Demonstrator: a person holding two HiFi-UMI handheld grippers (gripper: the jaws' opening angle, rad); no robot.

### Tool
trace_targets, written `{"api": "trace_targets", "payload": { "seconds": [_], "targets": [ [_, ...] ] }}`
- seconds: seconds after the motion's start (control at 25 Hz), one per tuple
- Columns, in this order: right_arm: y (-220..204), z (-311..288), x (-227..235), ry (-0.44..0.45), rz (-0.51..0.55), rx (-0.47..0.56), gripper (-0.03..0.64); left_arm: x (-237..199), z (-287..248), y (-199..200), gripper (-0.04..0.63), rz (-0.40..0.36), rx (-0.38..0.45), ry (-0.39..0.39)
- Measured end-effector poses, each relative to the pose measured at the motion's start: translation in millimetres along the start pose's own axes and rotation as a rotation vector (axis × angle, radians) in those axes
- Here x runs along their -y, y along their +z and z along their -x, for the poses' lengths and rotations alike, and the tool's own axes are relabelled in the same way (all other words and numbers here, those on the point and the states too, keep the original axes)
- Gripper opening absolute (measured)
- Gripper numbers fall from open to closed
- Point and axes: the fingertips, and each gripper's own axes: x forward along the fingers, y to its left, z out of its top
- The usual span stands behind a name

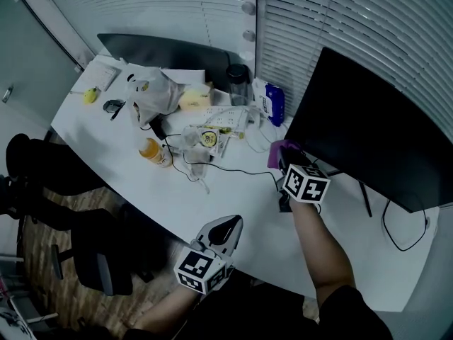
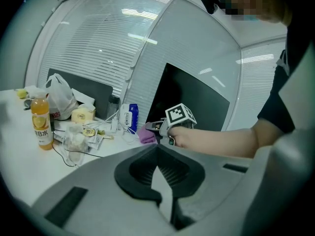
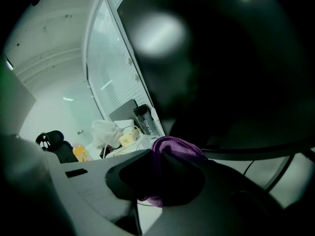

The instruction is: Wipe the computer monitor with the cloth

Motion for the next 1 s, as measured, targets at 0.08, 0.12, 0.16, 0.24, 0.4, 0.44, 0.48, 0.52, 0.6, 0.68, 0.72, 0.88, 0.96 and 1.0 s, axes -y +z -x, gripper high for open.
{"api": "trace_targets", "payload": {
  "seconds": [0.08,0.12,0.16,0.24,0.4,0.44,0.48,0.52,0.6,0.68,0.72,0.88,0.96,1.0],
  "targets": [
    [-2,-1,-1,-0.007,-0.005,0.001,0.075,-1,0,-1,0.005,-0.002,-0.004,-0.012],
    [-3,-1,-2,-0.009,-0.009,0.000,0.075,-1,0,-3,0.005,-0.002,-0.008,-0.017],
    [-3,-1,-3,-0.009,-0.011,0.000,0.075,-2,0,-4,0.005,-0.002,-0.012,-0.021],
    [-2,-3,-7,-0.004,-0.007,-0.001,0.075,-3,0,-5,0.005,-0.002,-0.015,-0.028],
    [0,-5,-14,0.005,0.001,0.004,0.075,-3,0,-3,0.005,-0.010,-0.010,-0.043],
    [0,-5,-15,0.004,-0.002,0.006,0.075,-4,0,-2,0.005,-0.011,-0.010,-0.043],
    [1,-5,-16,0.005,-0.004,0.006,0.075,-5,-1,-2,0.005,-0.010,-0.010,-0.042],
    [2,-5,-17,0.008,-0.005,0.006,0.075,-6,-1,-1,0.005,-0.007,-0.011,-0.039],
    [5,-6,-19,0.017,-0.004,0.008,0.075,-7,-3,0,0.005,0.003,-0.012,-0.035],
    [6,-7,-17,0.014,-0.008,0.006,0.075,-6,-4,0,0.005,0.004,-0.012,-0.038],
    [6,-8,-16,0.010,-0.013,0.006,0.075,-5,-4,0,0.005,0.001,-0.012,-0.041],
    [10,-7,-17,0.005,-0.020,0.019,0.075,-4,-3,0,0.005,-0.006,-0.003,-0.047],
    [14,-6,-19,0.006,-0.018,0.028,0.075,-1,-2,0,0.005,-0.008,-0.002,-0.052],
    [16,-5,-20,0.008,-0.017,0.034,0.075,0,-1,1,0.005,-0.010,-0.001,-0.055]
  ]
}}
